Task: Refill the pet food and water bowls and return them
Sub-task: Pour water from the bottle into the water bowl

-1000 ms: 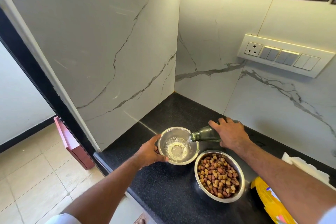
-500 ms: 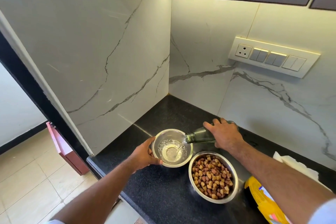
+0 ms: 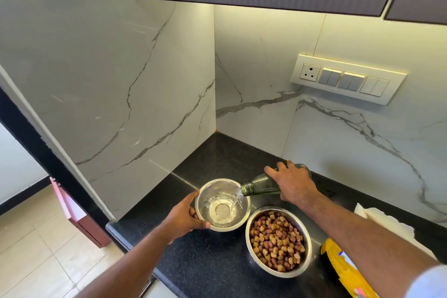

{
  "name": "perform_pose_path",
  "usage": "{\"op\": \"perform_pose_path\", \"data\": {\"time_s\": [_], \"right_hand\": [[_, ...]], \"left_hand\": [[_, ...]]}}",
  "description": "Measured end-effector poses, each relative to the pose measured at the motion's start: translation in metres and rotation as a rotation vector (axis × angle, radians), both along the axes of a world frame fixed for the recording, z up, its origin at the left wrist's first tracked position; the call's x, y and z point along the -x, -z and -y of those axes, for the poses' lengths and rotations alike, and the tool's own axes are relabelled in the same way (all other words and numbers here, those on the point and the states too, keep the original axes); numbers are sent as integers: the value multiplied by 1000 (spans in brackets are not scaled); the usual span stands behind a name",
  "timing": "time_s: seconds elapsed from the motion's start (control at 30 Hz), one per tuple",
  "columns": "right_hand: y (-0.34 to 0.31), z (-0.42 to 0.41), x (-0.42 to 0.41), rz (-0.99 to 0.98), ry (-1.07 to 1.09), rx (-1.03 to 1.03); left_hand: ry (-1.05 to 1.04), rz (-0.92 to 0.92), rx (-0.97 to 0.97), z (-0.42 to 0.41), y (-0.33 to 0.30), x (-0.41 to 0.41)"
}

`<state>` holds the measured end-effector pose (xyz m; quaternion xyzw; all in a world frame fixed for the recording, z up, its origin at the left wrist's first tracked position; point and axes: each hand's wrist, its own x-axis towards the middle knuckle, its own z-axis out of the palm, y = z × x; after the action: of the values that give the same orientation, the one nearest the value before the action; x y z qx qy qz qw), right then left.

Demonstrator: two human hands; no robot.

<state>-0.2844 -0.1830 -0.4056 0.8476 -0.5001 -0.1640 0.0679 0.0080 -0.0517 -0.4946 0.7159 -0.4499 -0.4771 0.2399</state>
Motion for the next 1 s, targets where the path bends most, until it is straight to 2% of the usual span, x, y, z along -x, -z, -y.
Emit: {"op": "perform_pose_path", "data": {"time_s": [1.0], "right_hand": [[10, 11, 4, 9, -1, 7]], "left_hand": [[-21, 1, -4, 2, 7, -4]]}}
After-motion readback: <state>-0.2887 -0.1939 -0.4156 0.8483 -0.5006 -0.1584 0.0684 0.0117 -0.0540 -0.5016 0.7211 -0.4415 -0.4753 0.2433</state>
